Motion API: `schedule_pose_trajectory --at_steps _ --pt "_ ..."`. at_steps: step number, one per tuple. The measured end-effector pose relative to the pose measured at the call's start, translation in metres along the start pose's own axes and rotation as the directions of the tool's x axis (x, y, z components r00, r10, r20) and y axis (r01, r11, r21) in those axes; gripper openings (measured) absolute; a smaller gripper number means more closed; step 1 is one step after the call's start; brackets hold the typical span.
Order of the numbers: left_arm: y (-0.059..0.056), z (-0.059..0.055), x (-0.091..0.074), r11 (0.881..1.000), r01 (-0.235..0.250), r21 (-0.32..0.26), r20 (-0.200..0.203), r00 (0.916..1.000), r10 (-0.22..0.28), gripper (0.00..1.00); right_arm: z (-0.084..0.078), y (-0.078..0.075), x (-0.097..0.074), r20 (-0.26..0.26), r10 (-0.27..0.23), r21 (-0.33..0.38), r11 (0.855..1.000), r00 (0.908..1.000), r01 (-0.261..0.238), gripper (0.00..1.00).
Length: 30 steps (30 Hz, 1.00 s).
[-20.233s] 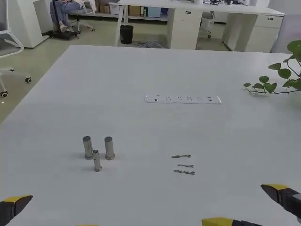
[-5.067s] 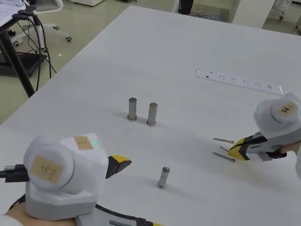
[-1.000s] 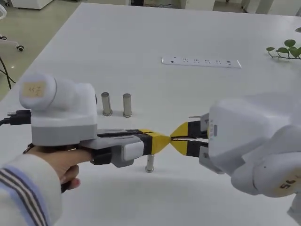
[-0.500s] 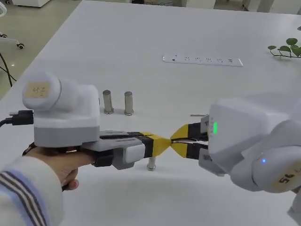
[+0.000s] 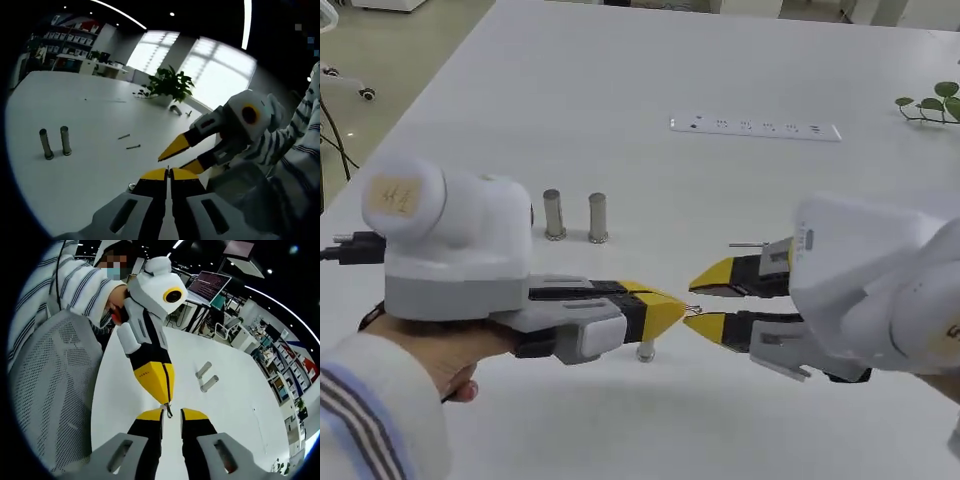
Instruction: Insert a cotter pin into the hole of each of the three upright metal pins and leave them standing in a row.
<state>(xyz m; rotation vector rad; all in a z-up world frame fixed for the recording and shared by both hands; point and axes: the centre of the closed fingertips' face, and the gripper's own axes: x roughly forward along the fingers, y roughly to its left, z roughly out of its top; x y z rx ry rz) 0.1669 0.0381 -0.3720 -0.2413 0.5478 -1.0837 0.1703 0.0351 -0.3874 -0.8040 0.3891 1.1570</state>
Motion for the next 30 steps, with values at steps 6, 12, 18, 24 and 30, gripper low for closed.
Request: schedule_pose_trajectory --at_steps 6,12,18,24,30 --pt "-0.007 0.000 0.000 0.997 0.027 0.073 -0.015 0.9995 -0.026 0.00 -0.003 0.003 -0.002 0.038 0.022 0.090 0.996 0.9990 -0.025 0.07" --pt "-0.011 -0.005 0.001 0.992 0.051 0.116 -0.050 0.9977 -0.046 0.00 -0.004 0.004 -0.004 0.043 0.028 0.102 0.994 0.9987 -0.032 0.06" --pt "-0.013 -0.009 0.002 0.981 0.070 0.180 -0.079 0.9953 -0.056 0.00 -0.005 0.010 -0.004 0.047 0.057 0.102 0.993 0.9973 -0.062 0.03" --pt "-0.014 -0.011 0.000 0.959 0.086 0.272 -0.108 0.9925 -0.058 0.00 -0.003 0.014 -0.004 0.055 0.089 0.100 0.991 0.9946 -0.094 0.00" --pt "-0.014 -0.015 0.000 0.943 0.098 0.317 -0.141 0.9885 -0.055 0.00 -0.003 0.019 -0.004 0.050 0.115 0.079 0.990 0.9922 -0.118 0.00"
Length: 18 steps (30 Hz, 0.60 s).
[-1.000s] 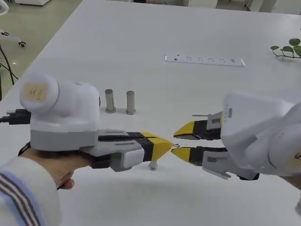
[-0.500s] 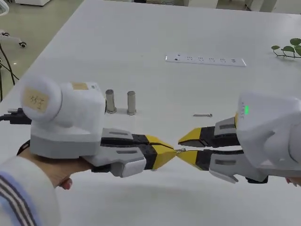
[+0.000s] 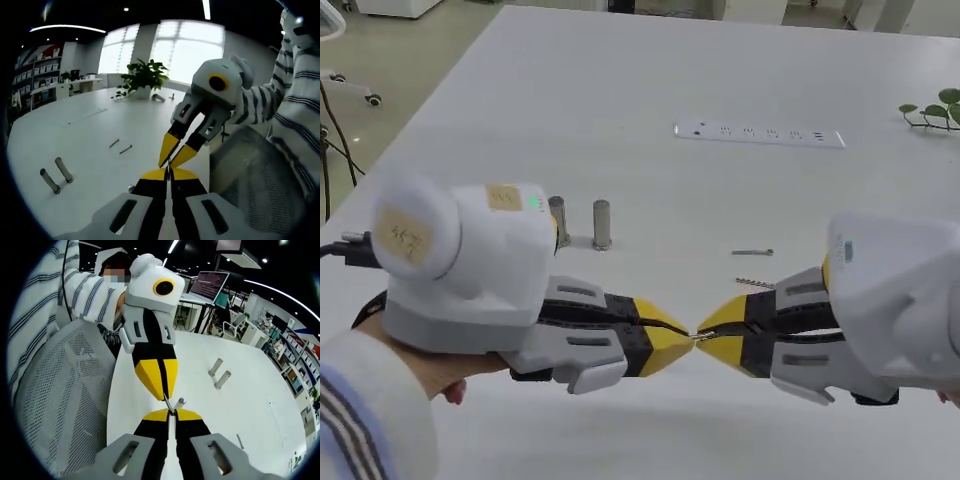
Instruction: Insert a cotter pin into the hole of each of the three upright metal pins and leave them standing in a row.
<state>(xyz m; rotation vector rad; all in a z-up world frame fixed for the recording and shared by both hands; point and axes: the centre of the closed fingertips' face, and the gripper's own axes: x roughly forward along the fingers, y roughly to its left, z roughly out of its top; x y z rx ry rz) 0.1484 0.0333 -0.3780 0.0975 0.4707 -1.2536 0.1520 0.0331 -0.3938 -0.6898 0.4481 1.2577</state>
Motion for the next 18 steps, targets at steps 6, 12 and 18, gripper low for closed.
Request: schedule_pose_trajectory --at_steps 6,12,18 --pt "-0.002 0.001 0.000 0.997 0.003 0.083 -0.004 1.0000 -0.003 0.00 0.000 0.002 -0.001 0.007 0.011 -0.010 1.000 0.9999 -0.011 0.00" --pt "0.000 -0.001 0.001 0.999 0.002 0.033 -0.007 1.0000 -0.002 0.00 -0.002 0.004 -0.001 0.006 0.024 -0.004 1.000 0.9997 -0.024 0.00" --pt "0.009 -0.006 -0.003 0.986 -0.037 0.161 -0.032 0.9986 0.043 0.05 -0.004 0.005 0.001 0.011 0.020 0.024 1.000 0.9997 -0.020 0.00"
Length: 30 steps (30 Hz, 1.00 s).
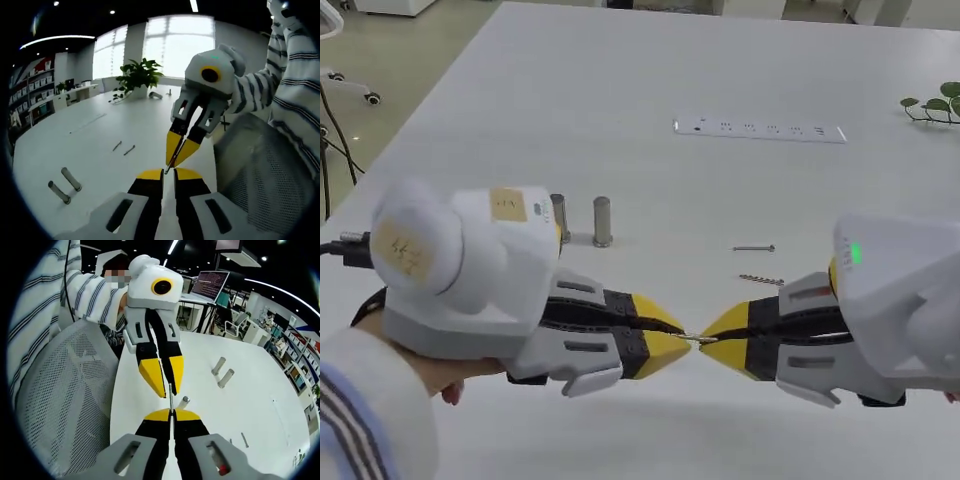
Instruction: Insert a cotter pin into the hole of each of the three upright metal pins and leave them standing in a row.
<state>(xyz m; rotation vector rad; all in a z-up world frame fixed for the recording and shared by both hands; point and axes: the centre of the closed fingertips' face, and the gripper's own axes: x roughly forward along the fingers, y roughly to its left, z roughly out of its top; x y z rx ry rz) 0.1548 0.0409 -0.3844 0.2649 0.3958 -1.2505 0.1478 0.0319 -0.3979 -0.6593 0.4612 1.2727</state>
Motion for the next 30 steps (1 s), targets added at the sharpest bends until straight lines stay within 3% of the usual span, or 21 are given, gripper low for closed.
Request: schedule_pose_trajectory --at_steps 7,20,30 --pt "0.019 -0.010 -0.002 0.996 -0.084 -0.023 -0.033 0.9960 0.083 0.21 -0.011 -0.009 0.002 -0.032 -0.032 0.043 0.999 0.9990 0.033 0.00" --pt "0.029 -0.032 0.006 0.995 -0.096 -0.033 -0.125 0.9879 0.091 0.24 -0.044 -0.018 0.014 -0.139 -0.014 0.110 0.994 0.9902 0.029 0.00" --pt "0.038 -0.041 0.011 0.993 -0.102 -0.054 -0.152 0.9839 0.093 0.22 -0.050 -0.022 0.022 -0.150 0.022 0.126 0.992 0.9884 -0.003 0.00"
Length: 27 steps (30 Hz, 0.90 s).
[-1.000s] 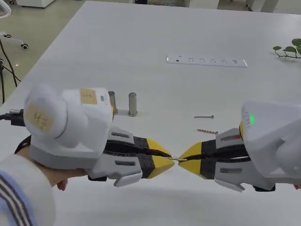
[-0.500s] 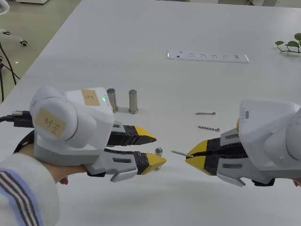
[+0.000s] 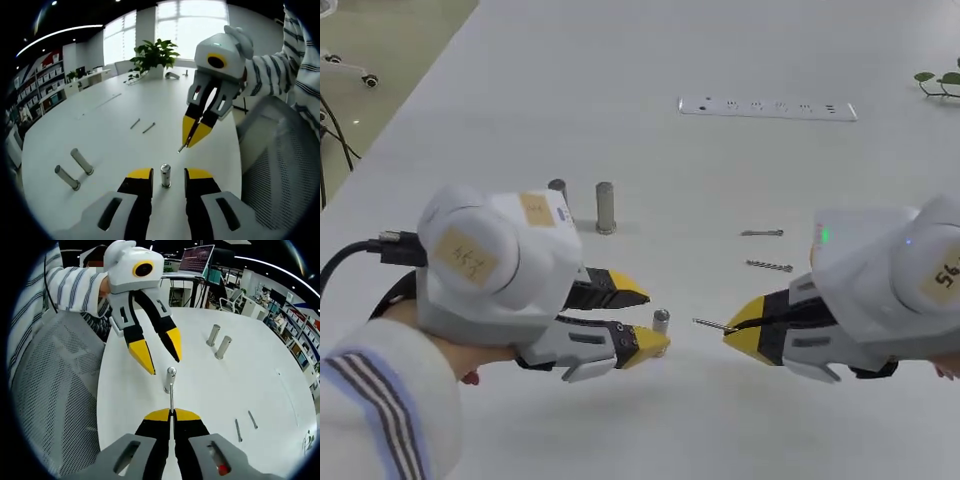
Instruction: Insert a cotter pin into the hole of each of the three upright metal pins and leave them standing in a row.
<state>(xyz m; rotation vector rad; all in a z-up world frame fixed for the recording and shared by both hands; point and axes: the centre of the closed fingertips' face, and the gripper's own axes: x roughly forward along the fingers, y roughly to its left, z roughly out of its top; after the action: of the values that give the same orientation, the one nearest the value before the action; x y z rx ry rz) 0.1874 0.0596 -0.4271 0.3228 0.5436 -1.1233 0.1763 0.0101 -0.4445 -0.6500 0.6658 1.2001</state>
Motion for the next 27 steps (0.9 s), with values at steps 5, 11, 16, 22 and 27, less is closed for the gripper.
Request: schedule_pose_trajectory --at_steps 5,11,16,22,27 --pt "0.003 -0.002 0.003 1.000 0.001 0.005 -0.009 1.0000 -0.001 0.20 0.000 0.001 0.008 -0.005 0.029 0.003 1.000 0.9996 -0.029 0.00" --pt "0.004 -0.002 0.006 1.000 0.014 0.007 -0.015 0.9998 -0.014 0.15 0.003 -0.001 0.014 -0.005 0.046 0.003 0.999 0.9989 -0.046 0.00" --pt "0.003 -0.002 0.008 1.000 0.021 0.009 -0.015 0.9997 -0.021 0.12 0.006 -0.001 0.018 -0.007 0.057 0.001 0.998 0.9984 -0.057 0.00" --pt "0.003 0.001 0.009 0.999 0.032 0.005 -0.007 0.9995 -0.032 0.06 0.006 -0.001 0.021 -0.019 0.070 -0.003 0.998 0.9974 -0.070 0.00" --pt "0.001 0.001 0.010 0.999 0.041 0.000 -0.007 0.9991 -0.041 0.05 0.006 -0.003 0.021 -0.030 0.070 -0.011 0.997 0.9971 -0.071 0.00"
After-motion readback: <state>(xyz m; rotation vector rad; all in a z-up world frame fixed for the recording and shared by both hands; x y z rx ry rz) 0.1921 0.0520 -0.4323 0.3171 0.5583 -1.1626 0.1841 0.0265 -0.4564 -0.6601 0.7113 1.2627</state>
